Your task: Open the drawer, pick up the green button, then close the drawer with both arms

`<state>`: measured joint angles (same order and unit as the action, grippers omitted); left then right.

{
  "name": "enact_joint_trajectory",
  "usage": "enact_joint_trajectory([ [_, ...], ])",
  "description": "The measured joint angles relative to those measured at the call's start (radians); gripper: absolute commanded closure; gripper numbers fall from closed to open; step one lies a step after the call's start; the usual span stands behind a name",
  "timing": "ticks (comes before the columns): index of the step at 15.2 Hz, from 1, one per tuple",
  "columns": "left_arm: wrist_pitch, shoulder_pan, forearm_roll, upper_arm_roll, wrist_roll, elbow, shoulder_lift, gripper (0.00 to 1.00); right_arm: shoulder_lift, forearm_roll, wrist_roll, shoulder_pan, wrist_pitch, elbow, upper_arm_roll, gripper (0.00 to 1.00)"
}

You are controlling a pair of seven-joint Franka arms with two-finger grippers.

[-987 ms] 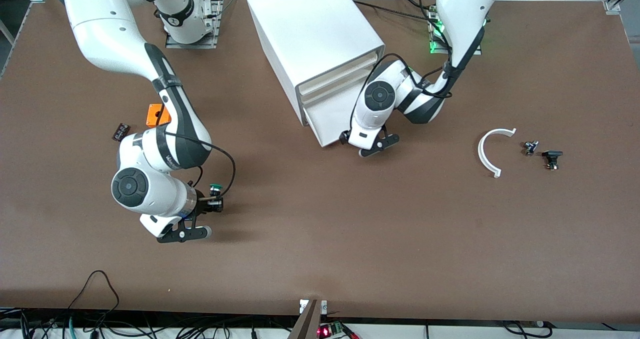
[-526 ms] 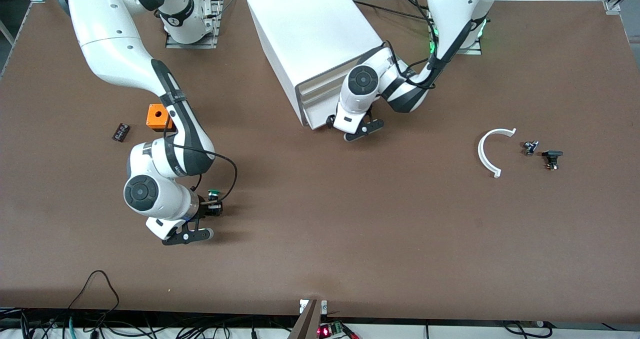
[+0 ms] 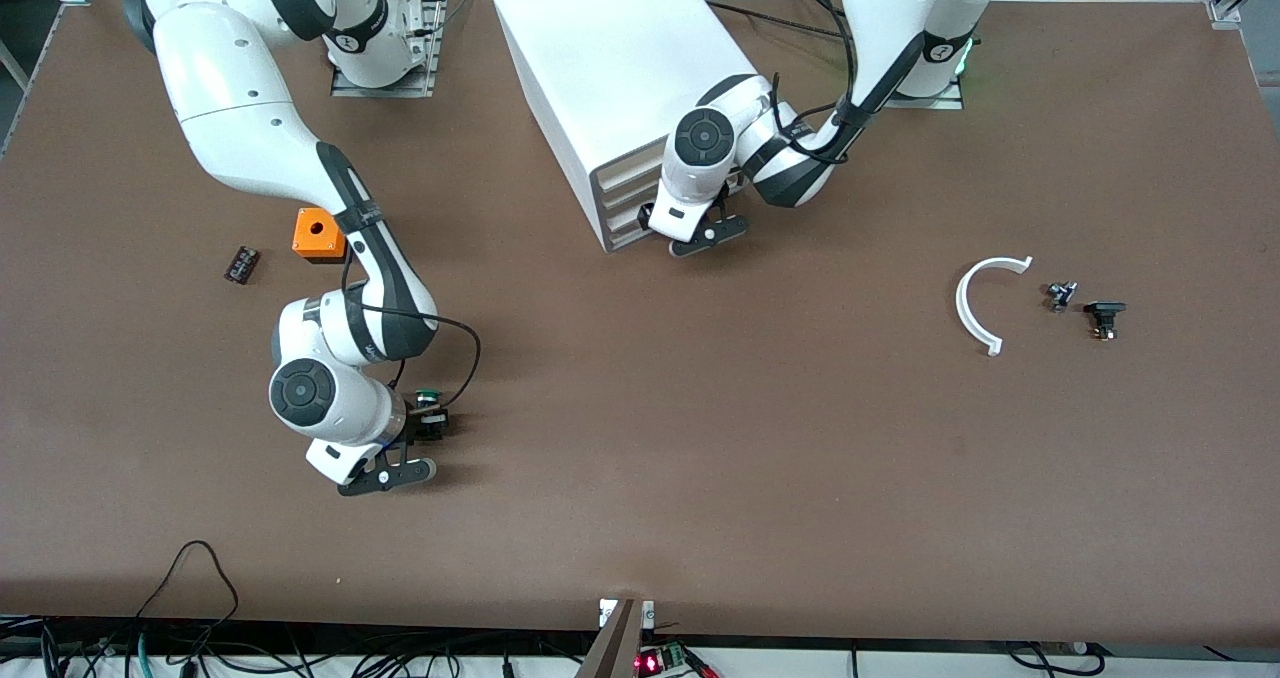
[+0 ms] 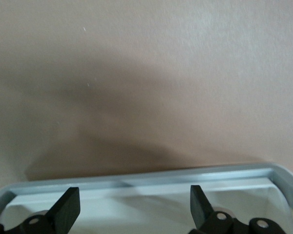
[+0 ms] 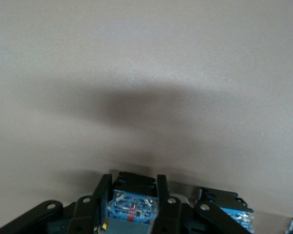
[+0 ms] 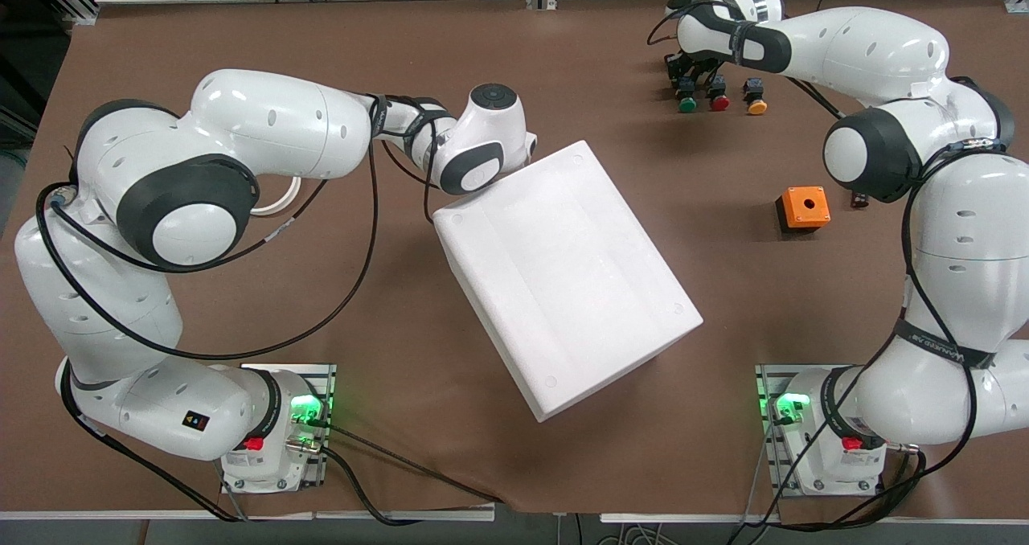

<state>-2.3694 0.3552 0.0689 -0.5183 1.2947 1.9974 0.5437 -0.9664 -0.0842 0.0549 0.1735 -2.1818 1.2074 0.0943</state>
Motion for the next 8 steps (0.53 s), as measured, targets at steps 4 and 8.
enact_joint_trajectory([
  [4,0.000,-0.001,0.000,-0.003,0.007,0.000,0.000,0.00,0.005,0.003,0.000,-0.008,-0.003,-0.007,0.000,0.00],
  [8,0.017,-0.015,0.004,-0.003,-0.016,-0.009,-0.018,0.00,0.046,0.004,0.000,-0.046,0.020,-0.017,0.000,0.00],
])
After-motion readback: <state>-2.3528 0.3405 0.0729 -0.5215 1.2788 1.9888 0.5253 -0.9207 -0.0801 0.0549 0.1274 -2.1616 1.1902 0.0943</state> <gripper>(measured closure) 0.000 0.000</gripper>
